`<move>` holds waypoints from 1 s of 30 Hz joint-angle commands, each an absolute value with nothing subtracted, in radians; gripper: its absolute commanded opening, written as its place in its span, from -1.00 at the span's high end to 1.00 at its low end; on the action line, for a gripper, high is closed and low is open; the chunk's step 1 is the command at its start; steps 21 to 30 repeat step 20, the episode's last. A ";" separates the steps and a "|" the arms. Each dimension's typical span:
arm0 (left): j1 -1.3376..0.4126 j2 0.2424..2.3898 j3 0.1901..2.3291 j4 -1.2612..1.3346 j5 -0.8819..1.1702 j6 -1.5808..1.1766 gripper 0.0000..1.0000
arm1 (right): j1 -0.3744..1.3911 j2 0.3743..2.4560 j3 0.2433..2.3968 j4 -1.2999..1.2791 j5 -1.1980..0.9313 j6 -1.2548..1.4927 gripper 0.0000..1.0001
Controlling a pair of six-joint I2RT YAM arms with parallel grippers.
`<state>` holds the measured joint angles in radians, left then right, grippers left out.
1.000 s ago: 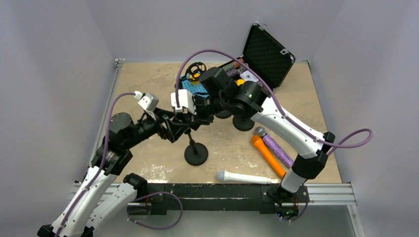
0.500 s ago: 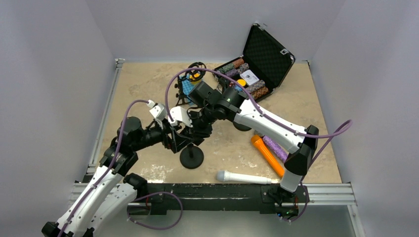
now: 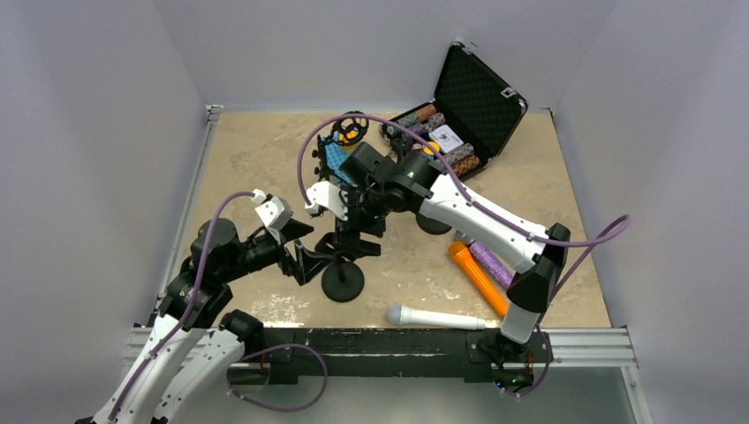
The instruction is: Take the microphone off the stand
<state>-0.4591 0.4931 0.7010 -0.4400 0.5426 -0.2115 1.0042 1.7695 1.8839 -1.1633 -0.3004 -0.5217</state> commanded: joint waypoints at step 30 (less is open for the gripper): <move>-0.295 0.773 1.057 -0.504 -0.159 -0.122 -1.00 | 0.420 1.322 1.745 -0.929 0.126 0.027 -0.98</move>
